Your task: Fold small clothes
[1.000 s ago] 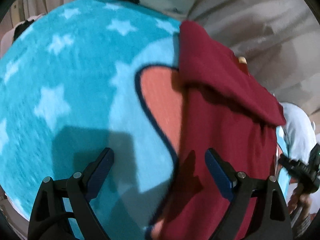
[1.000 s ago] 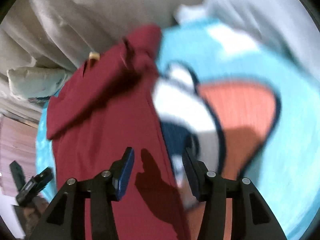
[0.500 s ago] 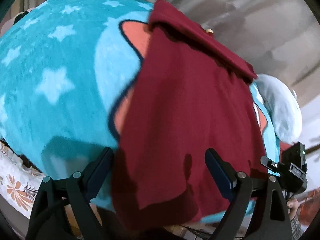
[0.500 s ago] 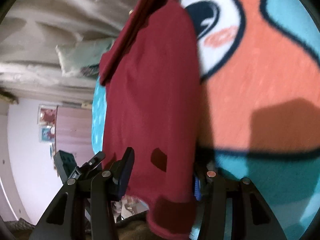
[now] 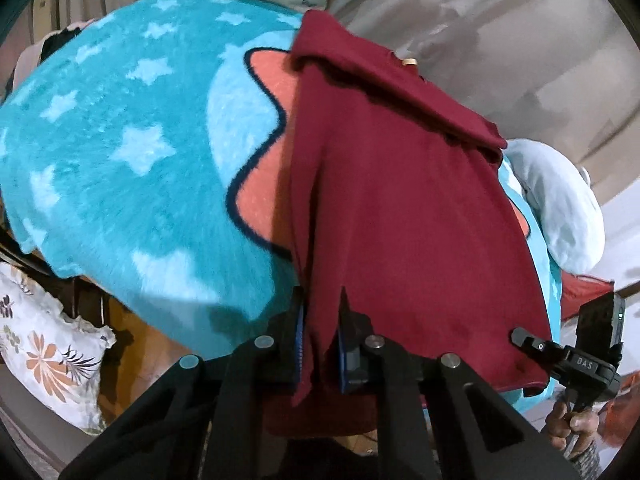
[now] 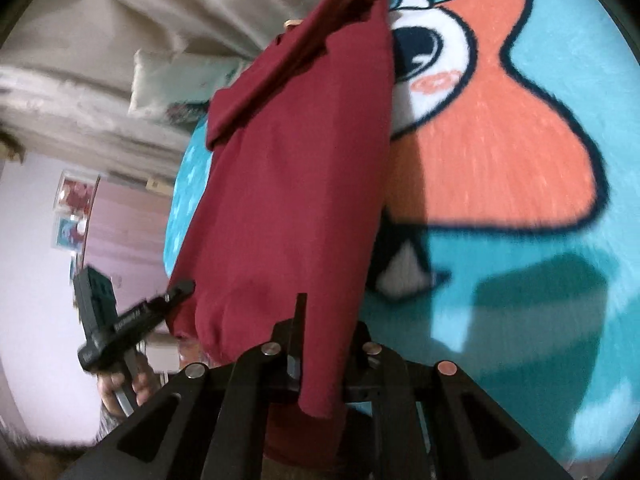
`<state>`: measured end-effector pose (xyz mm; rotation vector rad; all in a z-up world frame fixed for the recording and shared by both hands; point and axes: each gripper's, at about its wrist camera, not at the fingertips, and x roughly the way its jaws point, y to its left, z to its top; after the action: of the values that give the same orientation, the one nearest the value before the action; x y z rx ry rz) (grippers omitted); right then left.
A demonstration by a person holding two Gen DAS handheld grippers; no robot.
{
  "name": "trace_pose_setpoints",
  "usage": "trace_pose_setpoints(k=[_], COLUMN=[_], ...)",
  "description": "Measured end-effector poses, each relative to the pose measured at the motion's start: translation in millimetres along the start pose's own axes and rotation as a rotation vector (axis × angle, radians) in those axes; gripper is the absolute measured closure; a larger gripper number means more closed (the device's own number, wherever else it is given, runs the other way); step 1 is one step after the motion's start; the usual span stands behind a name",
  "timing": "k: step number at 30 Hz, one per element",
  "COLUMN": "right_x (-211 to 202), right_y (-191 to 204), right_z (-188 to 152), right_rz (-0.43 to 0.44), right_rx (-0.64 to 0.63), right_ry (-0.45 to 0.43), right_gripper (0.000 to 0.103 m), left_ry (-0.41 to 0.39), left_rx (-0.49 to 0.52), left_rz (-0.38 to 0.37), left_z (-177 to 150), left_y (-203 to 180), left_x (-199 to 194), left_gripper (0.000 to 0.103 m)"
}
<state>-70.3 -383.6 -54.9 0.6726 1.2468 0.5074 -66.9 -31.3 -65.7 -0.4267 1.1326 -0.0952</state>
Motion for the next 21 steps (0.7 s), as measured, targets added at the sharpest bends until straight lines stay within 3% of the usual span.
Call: trace_pose_setpoints(k=[5, 9, 12, 16, 21], right_x=[2.0, 16.9, 18.5, 11.5, -7.4], right_y=[-3.6, -2.1, 7.0, 17.7, 39.3], right_z=[-32.8, -24.7, -17.6, -0.9, 35.0], right_rz=[0.002, 0.001, 0.002, 0.024, 0.112], right_rx=[-0.009, -0.026, -0.077, -0.134, -0.151], right_ry=[0.087, 0.126, 0.145, 0.125, 0.017], right_gripper=[0.093, 0.093, 0.093, 0.093, 0.093], left_ry=[0.041, 0.073, 0.030, -0.039, -0.085], left_rx=[-0.039, -0.136, -0.091, -0.035, -0.034], left_rz=[-0.001, -0.043, -0.032, -0.035, -0.076], left_z=[-29.4, -39.3, -37.9, -29.6, -5.5], left_y=[8.1, 28.6, 17.8, 6.1, 2.2], left_x=[-14.8, -3.8, -14.2, -34.2, -48.7], left_gripper=[0.091, 0.091, 0.091, 0.091, 0.091])
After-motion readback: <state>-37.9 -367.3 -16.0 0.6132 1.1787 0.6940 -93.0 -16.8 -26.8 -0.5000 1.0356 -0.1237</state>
